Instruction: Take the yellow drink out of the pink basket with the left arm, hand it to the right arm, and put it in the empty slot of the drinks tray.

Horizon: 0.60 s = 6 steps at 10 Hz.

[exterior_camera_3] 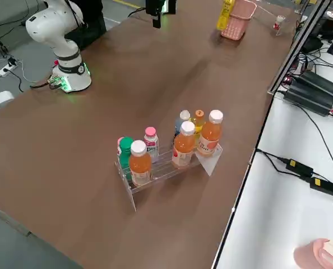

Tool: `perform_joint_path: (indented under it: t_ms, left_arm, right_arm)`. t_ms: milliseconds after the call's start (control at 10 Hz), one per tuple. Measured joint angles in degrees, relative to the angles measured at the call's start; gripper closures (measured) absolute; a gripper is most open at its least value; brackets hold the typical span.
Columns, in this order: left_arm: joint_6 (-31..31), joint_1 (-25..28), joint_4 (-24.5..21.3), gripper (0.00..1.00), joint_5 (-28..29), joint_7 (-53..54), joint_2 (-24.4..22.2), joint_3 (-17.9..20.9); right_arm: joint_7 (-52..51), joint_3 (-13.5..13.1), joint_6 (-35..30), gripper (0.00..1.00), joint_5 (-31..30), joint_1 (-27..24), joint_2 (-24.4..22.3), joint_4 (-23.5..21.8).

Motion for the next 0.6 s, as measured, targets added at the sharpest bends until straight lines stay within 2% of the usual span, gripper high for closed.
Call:
perform_joint_path:
  t_ms: [300, 600]
  left_arm:
    - [5.37, -3.9, 0.6, 0.66, 2.43, -3.83, 4.58, 0.34]
    - [9.18, -7.52, 2.03, 0.66, 2.46, -4.65, 8.84, 4.25]
  right_arm:
    - [0.0, 0.0, 0.0, 0.01, 0.0, 0.0, 0.0, 0.0]
    - [0.0, -0.01, 0.0, 0.01, 0.0, 0.0, 0.0, 0.0]
